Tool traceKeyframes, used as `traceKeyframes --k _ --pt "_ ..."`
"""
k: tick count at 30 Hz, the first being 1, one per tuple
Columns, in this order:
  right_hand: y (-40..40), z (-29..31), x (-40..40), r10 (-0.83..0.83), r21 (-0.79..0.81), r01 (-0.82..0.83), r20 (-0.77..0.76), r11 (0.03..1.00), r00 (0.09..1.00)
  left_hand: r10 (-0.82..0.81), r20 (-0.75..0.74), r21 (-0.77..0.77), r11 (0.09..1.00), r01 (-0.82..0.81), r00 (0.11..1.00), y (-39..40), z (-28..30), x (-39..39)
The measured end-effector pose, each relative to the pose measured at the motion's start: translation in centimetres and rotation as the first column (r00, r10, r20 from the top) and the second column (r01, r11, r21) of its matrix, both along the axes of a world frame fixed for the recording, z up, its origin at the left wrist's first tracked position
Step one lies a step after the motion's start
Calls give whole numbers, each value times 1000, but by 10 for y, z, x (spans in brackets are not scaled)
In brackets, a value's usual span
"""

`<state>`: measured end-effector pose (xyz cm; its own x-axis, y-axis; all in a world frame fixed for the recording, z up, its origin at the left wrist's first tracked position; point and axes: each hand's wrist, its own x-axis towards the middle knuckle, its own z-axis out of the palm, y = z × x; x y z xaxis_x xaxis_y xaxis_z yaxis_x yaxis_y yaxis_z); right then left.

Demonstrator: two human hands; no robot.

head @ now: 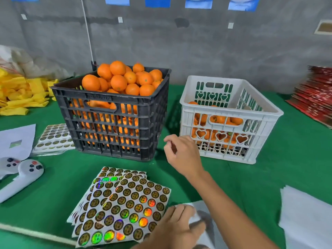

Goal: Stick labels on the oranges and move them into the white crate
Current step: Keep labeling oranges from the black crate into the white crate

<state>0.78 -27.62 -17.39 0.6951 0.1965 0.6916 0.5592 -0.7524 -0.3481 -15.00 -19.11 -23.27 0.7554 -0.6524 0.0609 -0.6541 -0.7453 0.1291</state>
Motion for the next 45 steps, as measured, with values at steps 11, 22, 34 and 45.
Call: traceKeyframes --k 11,22,34,45 --pt "11 -39 -7 -3 121 31 -226 992 974 -57 -183 -182 983 23 981 26 3 21" --pt "12 -48 -4 -31 93 67 -350 993 936 -172 -227 -322 942 93 959 29 5 28" --pt "-2 -68 -13 -66 214 172 -427 962 902 -165 -300 -345 937 54 940 36 5 35" --pt "-6 -80 -22 -68 293 231 -477 928 876 -289 -356 -405 905 132 889 46 11 37"
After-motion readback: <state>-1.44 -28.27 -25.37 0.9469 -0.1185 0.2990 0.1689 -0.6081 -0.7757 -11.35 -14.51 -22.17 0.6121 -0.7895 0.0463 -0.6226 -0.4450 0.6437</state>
